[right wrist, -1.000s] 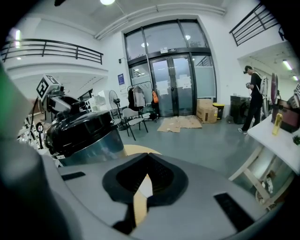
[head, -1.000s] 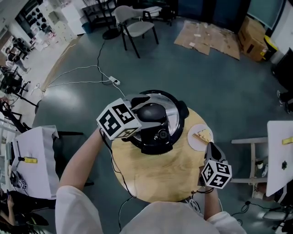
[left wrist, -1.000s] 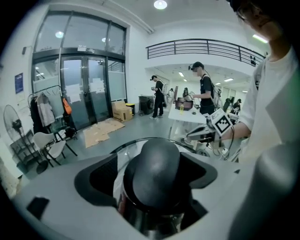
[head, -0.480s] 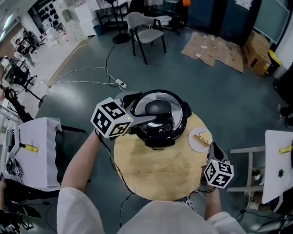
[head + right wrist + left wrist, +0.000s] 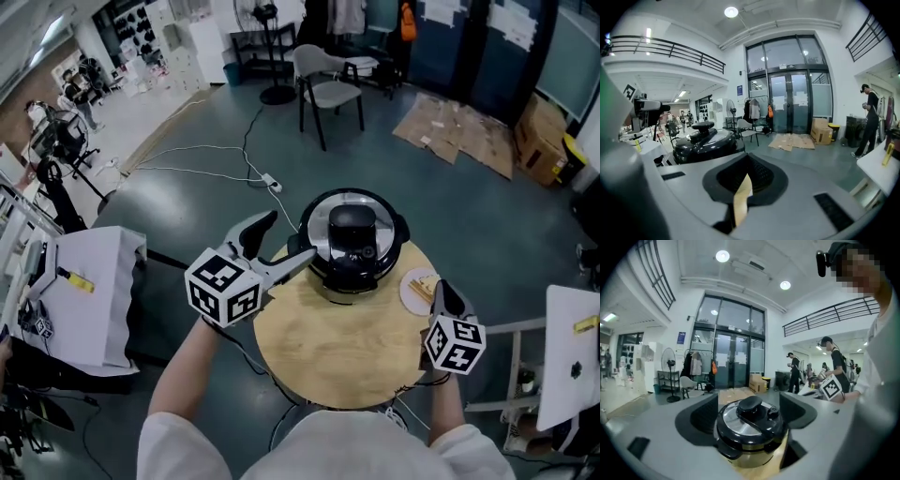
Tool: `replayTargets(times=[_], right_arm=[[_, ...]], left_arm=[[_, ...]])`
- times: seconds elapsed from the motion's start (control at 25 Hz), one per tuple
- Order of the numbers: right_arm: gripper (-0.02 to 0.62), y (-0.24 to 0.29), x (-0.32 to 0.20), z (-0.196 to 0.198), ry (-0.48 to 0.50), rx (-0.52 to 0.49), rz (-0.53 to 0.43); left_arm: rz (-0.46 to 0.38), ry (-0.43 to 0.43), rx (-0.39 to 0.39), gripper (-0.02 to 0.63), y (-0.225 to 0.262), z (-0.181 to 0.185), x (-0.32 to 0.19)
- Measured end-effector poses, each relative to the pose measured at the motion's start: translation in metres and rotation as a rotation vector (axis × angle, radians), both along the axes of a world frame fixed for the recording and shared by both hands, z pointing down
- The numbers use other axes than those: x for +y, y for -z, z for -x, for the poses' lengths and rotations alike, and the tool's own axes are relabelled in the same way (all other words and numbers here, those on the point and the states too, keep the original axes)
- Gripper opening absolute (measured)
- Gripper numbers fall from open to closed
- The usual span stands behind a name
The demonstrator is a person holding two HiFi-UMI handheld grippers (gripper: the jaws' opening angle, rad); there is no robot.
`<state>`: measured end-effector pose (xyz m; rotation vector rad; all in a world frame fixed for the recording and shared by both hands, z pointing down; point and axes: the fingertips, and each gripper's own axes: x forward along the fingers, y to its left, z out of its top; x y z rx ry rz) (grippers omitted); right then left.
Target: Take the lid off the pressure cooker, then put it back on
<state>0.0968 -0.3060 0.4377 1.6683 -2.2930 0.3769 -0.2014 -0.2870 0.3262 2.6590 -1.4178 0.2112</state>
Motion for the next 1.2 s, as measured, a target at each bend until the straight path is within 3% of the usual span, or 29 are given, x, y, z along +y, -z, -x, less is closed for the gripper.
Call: replayTargets(times=[0.16, 0.36, 0.64, 0.8, 1.2], right_arm=[[0.0, 0.024, 0.005, 0.015, 0.037, 0.016, -0.055], [0.0, 0.048, 0.009, 0.037, 0.097, 0.046, -0.113], [0.0, 0.065, 0.021, 0.055, 0.133, 0.043, -0.143], [0.0, 0.066, 0.025, 0.05, 0.12, 0.033, -0.148], [0.0, 0.051, 0.04, 0.04, 0.081, -0.021, -0.147]], left_arm=[[-0.051, 0.131, 0.054, 0.347, -0.003, 0.009, 0.025], [-0.054, 0.265, 0.124, 0.282, -0.022, 0.011, 0.044], [0.016, 0.466, 0.171, 0.097, -0.054, 0.034, 0.071], [-0.021, 0.555, 0.188, 0.009, -0.051, 0.038, 0.081], [0.061, 0.592, 0.194, -0.005, -0.074, 0.029, 0.08]])
